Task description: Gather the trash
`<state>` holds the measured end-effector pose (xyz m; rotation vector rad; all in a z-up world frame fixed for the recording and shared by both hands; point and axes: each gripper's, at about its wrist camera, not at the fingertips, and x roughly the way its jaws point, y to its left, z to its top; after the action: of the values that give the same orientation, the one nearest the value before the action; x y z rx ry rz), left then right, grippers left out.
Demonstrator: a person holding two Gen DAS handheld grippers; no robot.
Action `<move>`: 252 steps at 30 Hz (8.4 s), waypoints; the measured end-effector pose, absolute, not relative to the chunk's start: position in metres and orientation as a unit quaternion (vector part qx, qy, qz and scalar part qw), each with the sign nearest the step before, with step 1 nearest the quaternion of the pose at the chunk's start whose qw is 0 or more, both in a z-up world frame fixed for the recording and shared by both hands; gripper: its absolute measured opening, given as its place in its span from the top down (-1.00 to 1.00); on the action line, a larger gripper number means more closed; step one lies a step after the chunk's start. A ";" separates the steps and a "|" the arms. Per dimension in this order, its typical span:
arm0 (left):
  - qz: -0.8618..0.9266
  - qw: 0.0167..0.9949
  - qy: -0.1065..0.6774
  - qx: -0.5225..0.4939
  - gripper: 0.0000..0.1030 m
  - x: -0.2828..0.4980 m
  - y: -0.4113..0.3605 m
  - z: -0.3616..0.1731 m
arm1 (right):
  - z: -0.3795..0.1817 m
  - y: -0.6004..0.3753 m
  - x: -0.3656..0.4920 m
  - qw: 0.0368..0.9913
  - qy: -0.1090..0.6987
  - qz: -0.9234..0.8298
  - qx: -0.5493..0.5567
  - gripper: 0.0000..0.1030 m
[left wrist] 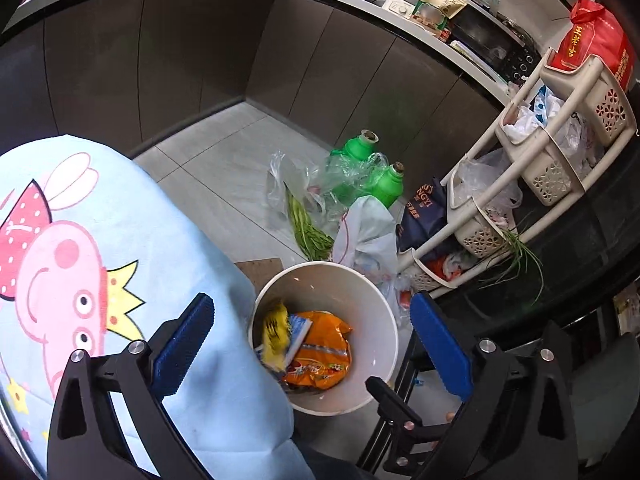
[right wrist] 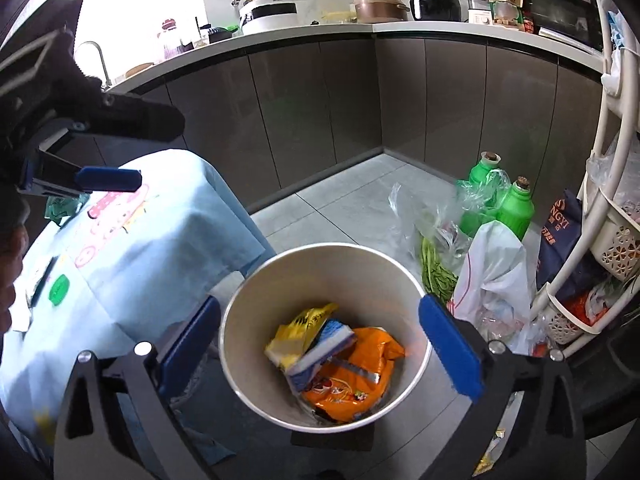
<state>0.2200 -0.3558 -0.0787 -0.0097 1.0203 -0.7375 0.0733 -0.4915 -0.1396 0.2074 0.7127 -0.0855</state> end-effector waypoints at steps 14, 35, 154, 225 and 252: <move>-0.325 0.831 0.450 -0.033 -0.83 0.191 -0.277 -0.020 | -0.061 -0.434 0.067 0.944 0.322 0.007 0.064 -0.93; -0.113 0.872 0.457 -0.133 -0.82 0.138 0.028 -0.035 | -0.041 -0.213 0.095 0.895 0.382 0.231 0.010 -0.61; -0.253 0.855 0.451 -0.049 -0.83 0.167 -0.109 -0.015 | -0.046 -0.340 0.078 0.924 0.348 0.142 0.068 -0.71; -0.458 0.736 0.497 0.028 0.70 0.195 -0.330 -0.062 | -0.112 -0.476 0.075 0.916 0.391 -0.024 0.085 0.28; -0.316 0.847 0.428 -0.001 -0.83 0.181 -0.276 -0.028 | -0.062 -0.448 0.044 0.933 0.350 -0.050 0.065 -0.93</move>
<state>0.1806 -0.2757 -0.0281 -0.0017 0.9029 -0.6660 0.0444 -0.4478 -0.0620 0.1333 0.7153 -0.1021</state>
